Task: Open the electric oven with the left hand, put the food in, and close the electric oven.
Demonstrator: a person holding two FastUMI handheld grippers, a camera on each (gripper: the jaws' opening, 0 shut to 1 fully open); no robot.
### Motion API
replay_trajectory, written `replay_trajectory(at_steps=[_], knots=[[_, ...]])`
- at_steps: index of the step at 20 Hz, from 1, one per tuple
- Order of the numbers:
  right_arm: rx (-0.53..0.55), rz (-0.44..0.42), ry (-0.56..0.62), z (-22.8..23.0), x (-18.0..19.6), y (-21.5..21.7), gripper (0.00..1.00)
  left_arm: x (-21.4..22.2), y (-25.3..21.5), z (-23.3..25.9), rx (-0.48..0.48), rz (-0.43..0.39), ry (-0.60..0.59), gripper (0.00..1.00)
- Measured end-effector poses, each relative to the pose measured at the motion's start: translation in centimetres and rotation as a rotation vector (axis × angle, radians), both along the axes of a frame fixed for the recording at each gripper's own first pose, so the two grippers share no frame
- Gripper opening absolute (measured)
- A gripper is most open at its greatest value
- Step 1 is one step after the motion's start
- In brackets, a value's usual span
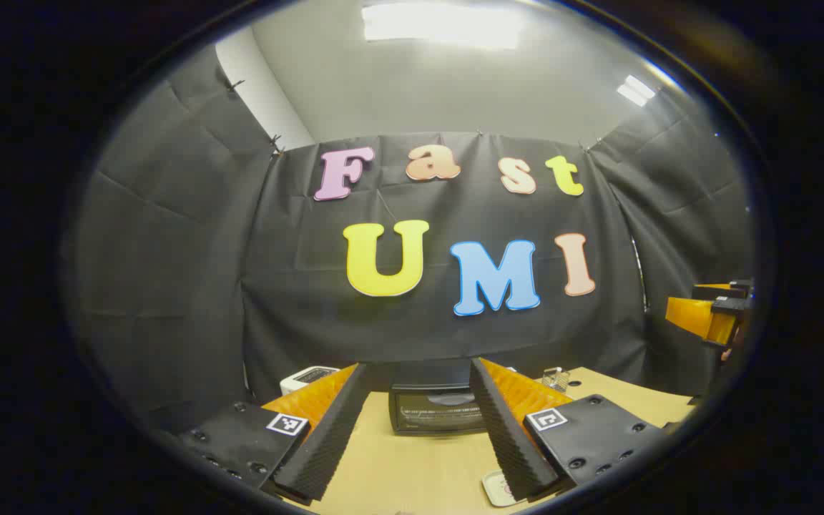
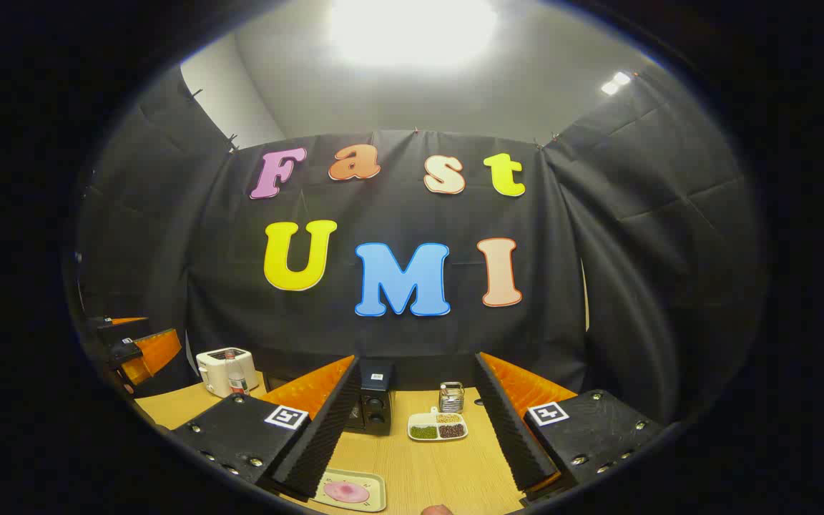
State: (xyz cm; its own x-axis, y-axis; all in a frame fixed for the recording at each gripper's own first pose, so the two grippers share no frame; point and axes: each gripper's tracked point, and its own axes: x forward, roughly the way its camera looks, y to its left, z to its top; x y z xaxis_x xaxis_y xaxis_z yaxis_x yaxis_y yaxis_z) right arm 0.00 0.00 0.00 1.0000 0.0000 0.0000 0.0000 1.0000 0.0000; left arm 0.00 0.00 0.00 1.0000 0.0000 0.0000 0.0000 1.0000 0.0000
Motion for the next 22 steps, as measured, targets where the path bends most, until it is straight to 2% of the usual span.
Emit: replay_trajectory(at_steps=[1,3,8,22], knots=[[0.003,0.0,0.003,-0.2,0.0,-0.1,0.96,0.0,-0.1,0.3,0.001,0.005,-0.001,1.0],[0.004,0.001,0.006,-0.3,0.1,-0.2,0.96,-0.1,-0.1,0.2,-0.007,0.01,-0.004,0.91],[-0.008,0.007,0.017,-0.8,0.5,-0.5,0.96,-0.3,-0.3,0.1,0.001,0.02,-0.004,1.0],[-0.042,0.064,0.016,-1.8,0.5,-2.2,0.96,0.7,-3.4,0.0,-0.003,0.036,0.004,1.0]])
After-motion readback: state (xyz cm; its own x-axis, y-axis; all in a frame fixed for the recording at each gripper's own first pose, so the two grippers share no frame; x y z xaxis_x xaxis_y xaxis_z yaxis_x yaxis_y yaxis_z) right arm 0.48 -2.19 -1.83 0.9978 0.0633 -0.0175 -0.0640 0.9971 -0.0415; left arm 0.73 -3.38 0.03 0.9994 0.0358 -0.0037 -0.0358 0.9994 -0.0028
